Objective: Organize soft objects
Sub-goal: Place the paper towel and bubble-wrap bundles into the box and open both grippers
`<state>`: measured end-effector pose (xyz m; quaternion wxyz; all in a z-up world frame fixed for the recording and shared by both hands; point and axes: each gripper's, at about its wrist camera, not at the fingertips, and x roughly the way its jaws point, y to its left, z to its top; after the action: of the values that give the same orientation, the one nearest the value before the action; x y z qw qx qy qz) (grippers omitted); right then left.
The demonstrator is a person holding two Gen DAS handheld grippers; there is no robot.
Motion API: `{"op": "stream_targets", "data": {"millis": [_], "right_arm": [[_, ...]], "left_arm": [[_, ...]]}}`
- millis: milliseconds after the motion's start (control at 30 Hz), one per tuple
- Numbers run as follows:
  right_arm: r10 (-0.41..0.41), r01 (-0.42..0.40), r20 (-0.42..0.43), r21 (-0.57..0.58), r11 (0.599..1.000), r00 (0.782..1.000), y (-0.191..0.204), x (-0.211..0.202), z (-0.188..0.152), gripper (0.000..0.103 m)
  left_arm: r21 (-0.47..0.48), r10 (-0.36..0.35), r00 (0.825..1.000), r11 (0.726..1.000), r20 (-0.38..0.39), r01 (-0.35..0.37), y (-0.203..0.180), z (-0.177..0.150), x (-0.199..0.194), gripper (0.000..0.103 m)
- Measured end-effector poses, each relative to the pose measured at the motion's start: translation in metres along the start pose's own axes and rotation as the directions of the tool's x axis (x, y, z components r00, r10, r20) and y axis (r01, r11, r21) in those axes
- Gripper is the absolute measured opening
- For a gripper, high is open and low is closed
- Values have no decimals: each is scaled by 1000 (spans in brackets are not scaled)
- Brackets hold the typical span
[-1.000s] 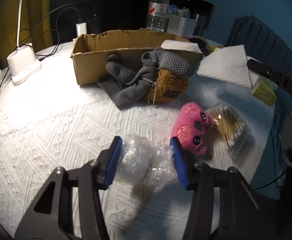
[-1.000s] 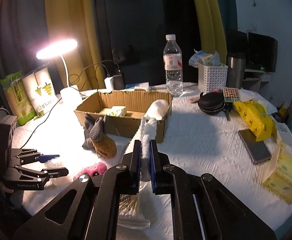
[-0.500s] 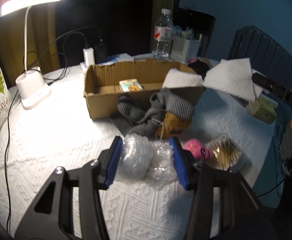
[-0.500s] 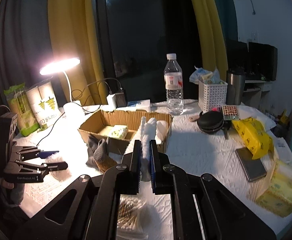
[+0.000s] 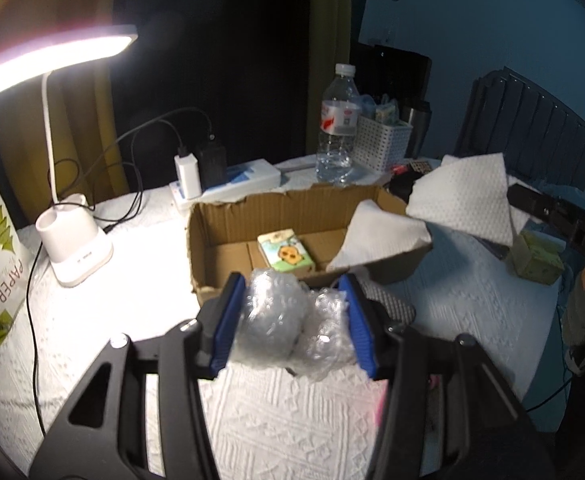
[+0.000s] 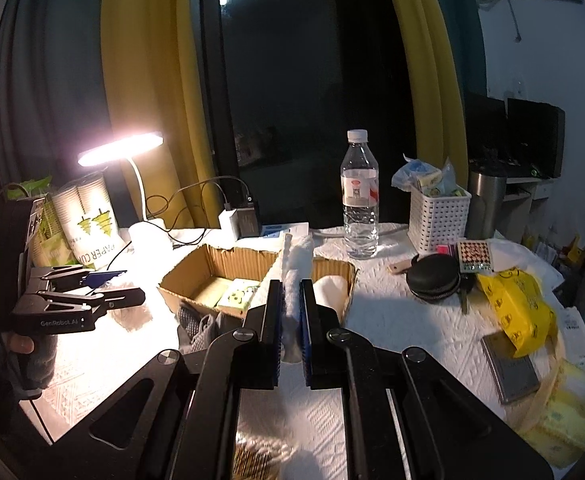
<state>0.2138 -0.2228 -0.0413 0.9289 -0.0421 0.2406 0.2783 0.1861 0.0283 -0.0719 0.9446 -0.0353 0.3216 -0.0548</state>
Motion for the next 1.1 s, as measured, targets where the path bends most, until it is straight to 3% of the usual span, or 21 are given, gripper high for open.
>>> {"op": "stream_targets", "data": {"millis": [333,933,1100], "right_arm": [[11,-11,-3,-10,1000,1000,-1,23,12,9],[51,-52,-76,-17,998,996,1,87,16,9],[28,-31,-119,-24,999,993,0,110,14,9]], "left_arm": [[-1,0,999,1000,42,0,11,23,21,50],[-42,42,999,998,16,-41,29,30,74,52],[-58,38,999,998,-8,-38,35,29,84,55]]}}
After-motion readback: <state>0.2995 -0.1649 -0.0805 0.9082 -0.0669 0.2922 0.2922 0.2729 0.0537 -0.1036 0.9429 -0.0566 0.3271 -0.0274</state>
